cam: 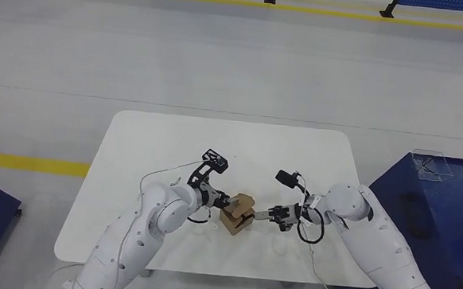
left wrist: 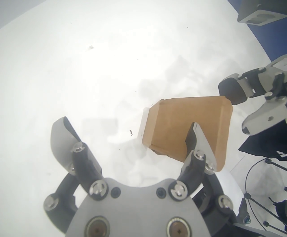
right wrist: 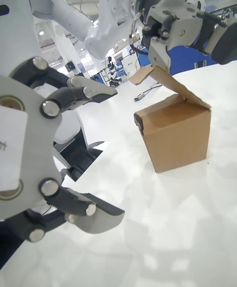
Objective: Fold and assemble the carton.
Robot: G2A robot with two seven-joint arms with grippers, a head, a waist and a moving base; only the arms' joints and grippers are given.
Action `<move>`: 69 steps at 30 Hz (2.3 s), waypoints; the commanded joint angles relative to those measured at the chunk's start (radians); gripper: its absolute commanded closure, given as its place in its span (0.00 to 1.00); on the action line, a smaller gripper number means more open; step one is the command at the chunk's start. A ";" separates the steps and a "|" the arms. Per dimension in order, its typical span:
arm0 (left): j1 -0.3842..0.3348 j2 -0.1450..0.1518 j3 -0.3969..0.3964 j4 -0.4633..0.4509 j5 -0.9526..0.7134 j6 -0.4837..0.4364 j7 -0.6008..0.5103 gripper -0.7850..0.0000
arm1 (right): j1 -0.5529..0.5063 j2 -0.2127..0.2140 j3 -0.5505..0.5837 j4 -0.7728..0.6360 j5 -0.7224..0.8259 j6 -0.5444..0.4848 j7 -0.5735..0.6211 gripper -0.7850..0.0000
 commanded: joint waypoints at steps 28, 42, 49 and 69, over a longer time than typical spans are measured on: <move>-0.006 -0.005 0.001 0.007 -0.006 -0.007 -0.013 0.00 | -0.040 0.009 0.004 -0.085 -0.073 0.016 -0.058 0.00; -0.006 -0.005 0.001 0.007 -0.006 -0.007 -0.013 0.00 | -0.040 0.009 0.004 -0.085 -0.073 0.016 -0.058 0.00; -0.006 -0.005 0.001 0.007 -0.006 -0.007 -0.013 0.00 | -0.058 0.010 0.009 -0.096 -0.063 -0.008 -0.078 0.00; -0.010 -0.004 -0.021 0.051 -0.051 -0.037 -0.023 0.00 | -0.245 0.040 0.099 -0.299 -0.251 -0.003 -0.322 0.00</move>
